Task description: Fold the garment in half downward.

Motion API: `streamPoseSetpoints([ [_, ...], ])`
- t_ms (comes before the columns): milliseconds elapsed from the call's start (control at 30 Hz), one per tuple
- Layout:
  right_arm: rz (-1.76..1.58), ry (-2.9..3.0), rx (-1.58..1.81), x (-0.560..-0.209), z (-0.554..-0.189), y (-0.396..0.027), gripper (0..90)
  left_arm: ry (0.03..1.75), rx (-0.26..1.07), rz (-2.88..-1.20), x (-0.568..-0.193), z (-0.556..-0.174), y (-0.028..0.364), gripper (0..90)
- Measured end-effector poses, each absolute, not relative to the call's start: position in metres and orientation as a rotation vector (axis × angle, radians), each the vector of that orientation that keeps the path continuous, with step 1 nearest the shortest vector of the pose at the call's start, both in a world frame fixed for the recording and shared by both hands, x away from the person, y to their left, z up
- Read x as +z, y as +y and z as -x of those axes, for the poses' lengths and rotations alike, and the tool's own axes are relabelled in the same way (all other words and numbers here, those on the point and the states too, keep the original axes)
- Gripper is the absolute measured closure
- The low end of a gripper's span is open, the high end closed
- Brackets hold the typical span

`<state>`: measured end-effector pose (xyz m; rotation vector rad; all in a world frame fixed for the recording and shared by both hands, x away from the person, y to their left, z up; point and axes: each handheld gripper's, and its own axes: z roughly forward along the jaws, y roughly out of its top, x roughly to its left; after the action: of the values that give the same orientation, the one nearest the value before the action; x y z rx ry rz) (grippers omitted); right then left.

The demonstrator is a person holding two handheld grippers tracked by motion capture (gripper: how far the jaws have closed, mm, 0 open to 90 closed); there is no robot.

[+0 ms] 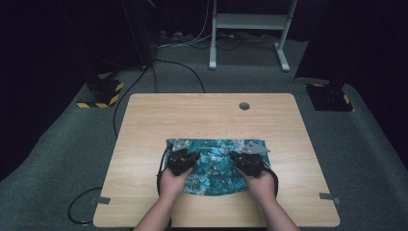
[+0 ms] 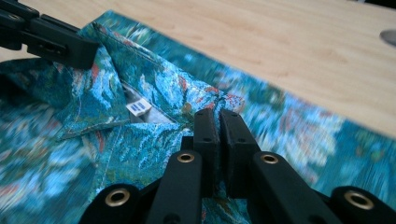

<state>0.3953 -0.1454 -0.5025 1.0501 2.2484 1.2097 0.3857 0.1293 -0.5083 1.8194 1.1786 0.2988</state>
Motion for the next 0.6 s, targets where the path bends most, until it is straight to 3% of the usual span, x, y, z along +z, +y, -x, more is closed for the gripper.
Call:
streamPoseSetpoints([
  [600,-1.137,2.269,1.247,-0.514,-0.341,-0.156,82.1,1.246,0.277,-1.77,-0.525,-0.331,0.134,79.0],
])
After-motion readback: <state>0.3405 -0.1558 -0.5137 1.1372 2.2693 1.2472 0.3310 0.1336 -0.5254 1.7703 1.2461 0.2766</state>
